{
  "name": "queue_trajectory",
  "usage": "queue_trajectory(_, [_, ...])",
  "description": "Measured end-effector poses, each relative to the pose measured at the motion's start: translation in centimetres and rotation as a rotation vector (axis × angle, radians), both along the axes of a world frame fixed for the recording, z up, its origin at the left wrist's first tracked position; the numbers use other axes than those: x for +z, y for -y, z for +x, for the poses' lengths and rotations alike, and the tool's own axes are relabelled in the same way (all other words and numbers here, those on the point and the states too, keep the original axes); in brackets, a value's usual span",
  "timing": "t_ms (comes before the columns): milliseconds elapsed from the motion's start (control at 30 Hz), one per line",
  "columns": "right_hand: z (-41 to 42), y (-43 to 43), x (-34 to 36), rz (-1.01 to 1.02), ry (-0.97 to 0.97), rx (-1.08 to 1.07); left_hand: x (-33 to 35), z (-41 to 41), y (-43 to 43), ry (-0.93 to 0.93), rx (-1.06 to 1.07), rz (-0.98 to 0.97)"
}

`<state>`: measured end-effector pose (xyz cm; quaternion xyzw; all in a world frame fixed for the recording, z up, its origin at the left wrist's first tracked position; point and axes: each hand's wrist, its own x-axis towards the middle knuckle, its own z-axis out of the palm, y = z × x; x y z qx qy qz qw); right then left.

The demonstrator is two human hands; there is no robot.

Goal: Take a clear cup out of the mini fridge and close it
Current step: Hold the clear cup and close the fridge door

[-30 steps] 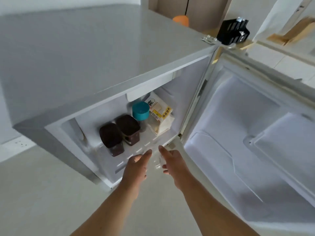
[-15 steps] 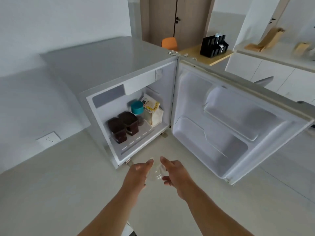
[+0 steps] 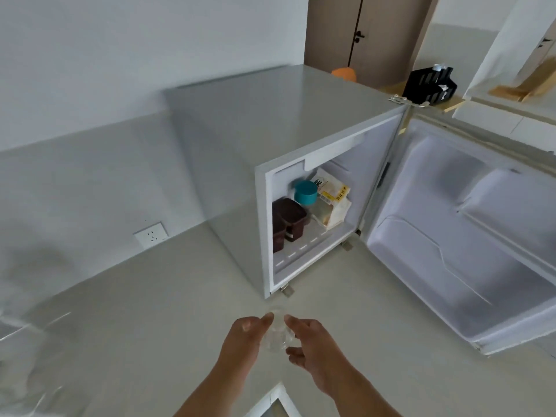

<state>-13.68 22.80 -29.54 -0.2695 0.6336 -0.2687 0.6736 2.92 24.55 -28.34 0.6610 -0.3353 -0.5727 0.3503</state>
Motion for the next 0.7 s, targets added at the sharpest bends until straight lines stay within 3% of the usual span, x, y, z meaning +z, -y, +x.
queue_trajectory(333, [10.3, 5.2, -3.0, 0.050, 0.048, -0.020, -4.7, 9.7, 6.0, 0.124, 0.045, 0.043])
queue_trajectory(700, [12.5, 7.5, -6.9, 0.064, -0.039, -0.104, -7.7, 10.7, 9.3, 0.126, 0.001, 0.115])
